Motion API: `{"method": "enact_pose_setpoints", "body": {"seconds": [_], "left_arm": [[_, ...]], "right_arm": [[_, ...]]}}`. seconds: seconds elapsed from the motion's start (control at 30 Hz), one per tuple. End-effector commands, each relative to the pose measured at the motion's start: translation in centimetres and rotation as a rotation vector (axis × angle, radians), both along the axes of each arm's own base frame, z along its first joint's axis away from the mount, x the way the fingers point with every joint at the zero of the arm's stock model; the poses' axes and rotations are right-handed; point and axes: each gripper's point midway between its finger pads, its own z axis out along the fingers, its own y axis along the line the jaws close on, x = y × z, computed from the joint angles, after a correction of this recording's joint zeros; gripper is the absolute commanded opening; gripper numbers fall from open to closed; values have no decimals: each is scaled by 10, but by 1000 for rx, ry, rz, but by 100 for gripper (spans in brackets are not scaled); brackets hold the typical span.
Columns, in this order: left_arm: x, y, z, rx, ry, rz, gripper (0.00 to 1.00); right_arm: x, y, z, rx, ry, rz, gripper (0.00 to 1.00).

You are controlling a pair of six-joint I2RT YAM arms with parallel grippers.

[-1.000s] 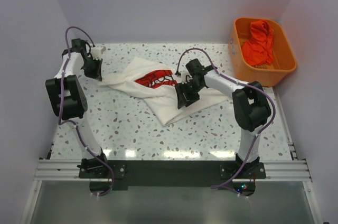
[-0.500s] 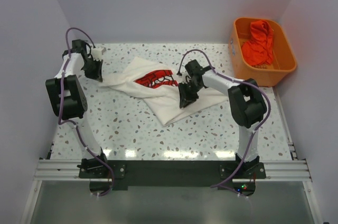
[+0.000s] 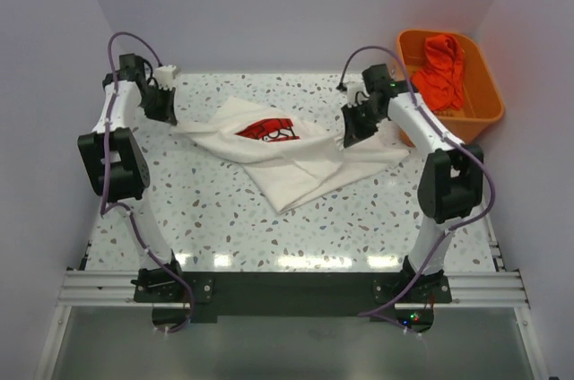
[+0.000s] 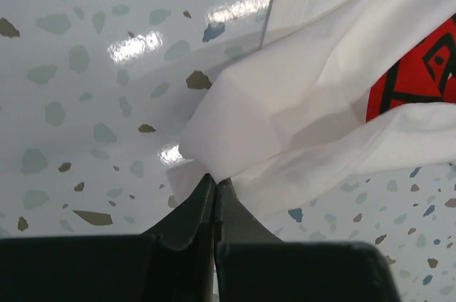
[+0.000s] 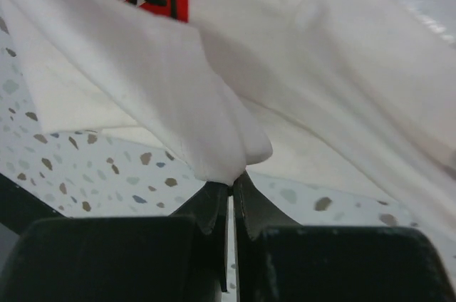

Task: Fold and stack the t-shirts
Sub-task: Flatten the tshirt out

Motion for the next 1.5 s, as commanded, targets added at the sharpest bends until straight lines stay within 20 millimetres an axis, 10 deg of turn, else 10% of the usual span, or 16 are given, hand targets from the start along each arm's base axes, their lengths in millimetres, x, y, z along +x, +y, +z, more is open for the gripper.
{"method": "enact_pose_setpoints", "body": {"seconds": [0.0, 0.2, 0.5, 0.63, 0.8, 0.97, 1.47], "left_arm": [[1, -20, 18, -44, -20, -66, 0], [-33, -24, 26, -16, -9, -155, 0], [-121, -133, 36, -85, 60, -678, 1], [-135, -154, 45, -137, 21, -784, 37], [-86, -125, 69, -179, -174, -663, 66], [-81, -129, 63, -196, -268, -851, 75], [-163, -234, -15, 43, -321, -1194, 70]], "right_arm": [[17, -54, 61, -104, -191, 69, 0], [14, -98, 91, -198, -282, 98, 0], [50, -181, 166, -291, -523, -139, 0], [52, -190, 192, -318, -598, -158, 0], [41, -193, 184, -346, -582, -130, 0], [30, -193, 172, -353, -543, -121, 0], [2, -182, 156, -300, -466, -118, 0]]}}
